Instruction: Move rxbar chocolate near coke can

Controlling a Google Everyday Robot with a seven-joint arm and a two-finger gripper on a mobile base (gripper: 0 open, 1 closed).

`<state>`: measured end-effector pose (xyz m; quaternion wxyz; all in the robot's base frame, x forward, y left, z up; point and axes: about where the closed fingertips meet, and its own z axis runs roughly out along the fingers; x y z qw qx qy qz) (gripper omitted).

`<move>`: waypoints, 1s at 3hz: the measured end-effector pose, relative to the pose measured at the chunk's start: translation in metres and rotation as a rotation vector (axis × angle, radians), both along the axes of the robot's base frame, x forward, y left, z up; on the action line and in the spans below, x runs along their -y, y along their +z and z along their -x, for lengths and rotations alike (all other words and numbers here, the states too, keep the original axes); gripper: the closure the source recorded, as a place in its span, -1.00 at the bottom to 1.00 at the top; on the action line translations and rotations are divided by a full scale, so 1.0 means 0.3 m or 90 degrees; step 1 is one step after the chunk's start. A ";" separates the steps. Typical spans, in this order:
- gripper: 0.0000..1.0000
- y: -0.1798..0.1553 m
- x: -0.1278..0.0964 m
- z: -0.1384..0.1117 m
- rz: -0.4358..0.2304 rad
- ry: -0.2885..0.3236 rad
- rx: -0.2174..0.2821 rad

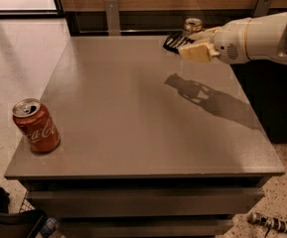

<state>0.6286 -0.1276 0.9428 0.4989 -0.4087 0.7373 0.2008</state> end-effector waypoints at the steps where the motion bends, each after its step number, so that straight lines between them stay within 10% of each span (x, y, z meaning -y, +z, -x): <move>1: 1.00 0.017 -0.083 0.126 -0.005 0.038 0.007; 3: 1.00 0.006 -0.373 0.361 -0.047 0.106 0.022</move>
Offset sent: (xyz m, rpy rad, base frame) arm -0.1271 0.1217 -0.0044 0.0887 -0.0284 0.1868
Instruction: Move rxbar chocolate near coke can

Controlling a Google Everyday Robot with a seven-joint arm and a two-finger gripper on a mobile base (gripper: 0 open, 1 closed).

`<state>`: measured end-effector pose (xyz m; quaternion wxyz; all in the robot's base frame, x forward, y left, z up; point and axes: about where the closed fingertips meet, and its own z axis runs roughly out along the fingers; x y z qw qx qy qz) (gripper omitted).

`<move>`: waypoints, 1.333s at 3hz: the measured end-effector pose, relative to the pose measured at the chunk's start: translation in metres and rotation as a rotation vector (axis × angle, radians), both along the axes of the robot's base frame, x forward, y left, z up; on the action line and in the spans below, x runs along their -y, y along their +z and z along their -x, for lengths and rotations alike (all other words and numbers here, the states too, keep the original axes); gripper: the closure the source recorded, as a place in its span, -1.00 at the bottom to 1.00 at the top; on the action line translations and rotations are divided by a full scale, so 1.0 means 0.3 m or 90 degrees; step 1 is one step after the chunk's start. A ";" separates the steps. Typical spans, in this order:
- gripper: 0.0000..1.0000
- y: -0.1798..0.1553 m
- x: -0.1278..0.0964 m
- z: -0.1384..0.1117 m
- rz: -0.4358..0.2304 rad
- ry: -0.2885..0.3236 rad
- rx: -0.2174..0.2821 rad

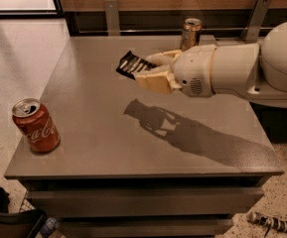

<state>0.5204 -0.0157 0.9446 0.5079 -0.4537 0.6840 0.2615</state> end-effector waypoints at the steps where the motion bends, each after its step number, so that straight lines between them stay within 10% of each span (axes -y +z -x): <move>1: 1.00 -0.018 -0.168 0.107 -0.011 0.052 -0.005; 3: 1.00 -0.124 -0.359 0.282 -0.013 0.156 -0.054; 4: 0.66 -0.122 -0.367 0.289 -0.011 0.159 -0.053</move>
Offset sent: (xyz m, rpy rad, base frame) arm -0.0999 0.1235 -0.0449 0.0180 0.1074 0.2836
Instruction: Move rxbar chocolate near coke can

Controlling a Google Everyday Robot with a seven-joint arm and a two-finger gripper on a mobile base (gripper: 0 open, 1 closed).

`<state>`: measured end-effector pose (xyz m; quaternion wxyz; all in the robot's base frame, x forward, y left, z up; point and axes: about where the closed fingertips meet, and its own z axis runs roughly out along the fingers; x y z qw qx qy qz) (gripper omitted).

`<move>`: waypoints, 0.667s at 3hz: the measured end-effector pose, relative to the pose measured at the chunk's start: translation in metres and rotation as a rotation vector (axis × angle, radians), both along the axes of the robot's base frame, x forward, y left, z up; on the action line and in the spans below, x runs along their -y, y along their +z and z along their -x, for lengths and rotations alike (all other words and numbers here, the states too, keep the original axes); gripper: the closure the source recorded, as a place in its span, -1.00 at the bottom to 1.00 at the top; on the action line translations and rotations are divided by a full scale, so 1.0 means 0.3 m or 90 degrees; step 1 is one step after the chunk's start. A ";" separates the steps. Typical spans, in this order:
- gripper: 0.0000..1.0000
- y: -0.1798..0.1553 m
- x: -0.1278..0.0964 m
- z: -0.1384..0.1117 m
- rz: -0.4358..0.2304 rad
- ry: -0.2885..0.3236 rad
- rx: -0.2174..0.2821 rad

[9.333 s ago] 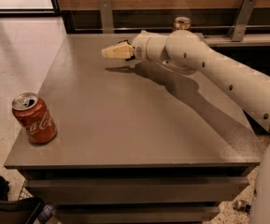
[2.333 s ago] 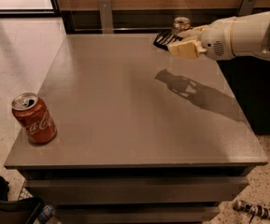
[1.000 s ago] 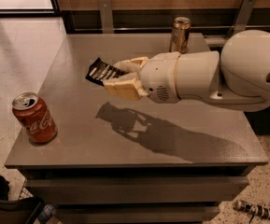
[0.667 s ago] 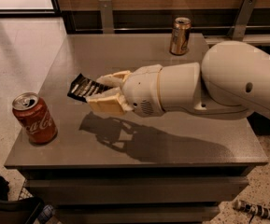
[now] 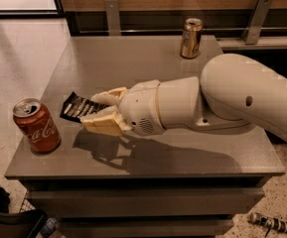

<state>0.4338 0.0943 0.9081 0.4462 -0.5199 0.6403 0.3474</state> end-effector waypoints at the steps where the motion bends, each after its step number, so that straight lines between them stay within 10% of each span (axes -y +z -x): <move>1: 0.05 0.006 -0.010 0.007 0.002 0.003 0.003; 2: -0.43 0.010 -0.016 0.012 0.004 0.005 0.005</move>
Offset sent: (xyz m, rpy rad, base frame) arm -0.0014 0.0018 0.0012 -0.0024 -0.0032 0.0030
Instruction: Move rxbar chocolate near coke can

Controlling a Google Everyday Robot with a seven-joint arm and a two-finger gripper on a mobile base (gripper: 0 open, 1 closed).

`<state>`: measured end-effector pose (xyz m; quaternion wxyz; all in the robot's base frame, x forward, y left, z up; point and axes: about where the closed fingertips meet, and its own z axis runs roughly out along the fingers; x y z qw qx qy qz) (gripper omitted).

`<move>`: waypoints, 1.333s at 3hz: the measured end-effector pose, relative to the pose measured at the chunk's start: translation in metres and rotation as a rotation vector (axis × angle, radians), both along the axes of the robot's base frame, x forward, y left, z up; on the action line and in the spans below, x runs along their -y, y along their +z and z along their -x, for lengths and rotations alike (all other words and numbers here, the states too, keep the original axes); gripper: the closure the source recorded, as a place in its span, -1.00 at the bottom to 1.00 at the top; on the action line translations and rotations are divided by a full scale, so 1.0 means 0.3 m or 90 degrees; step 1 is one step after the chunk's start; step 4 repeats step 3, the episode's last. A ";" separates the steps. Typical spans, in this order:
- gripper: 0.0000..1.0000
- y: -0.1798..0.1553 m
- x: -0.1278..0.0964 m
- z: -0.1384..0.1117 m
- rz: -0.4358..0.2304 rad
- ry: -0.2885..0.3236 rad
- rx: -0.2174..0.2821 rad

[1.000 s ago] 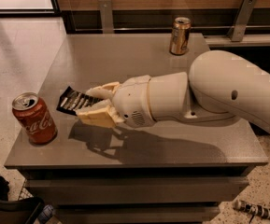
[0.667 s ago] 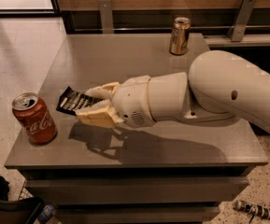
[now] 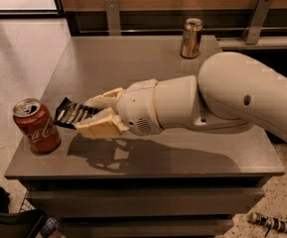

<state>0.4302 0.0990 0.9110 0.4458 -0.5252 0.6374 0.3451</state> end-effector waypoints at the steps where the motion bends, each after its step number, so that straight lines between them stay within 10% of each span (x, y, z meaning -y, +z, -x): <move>1: -0.89 0.004 -0.007 0.005 0.002 0.002 0.002; 4: -1.00 0.006 -0.010 0.008 0.003 0.003 0.003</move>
Offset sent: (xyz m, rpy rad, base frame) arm -0.0015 0.0019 0.0012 -0.0025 -0.0034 0.0033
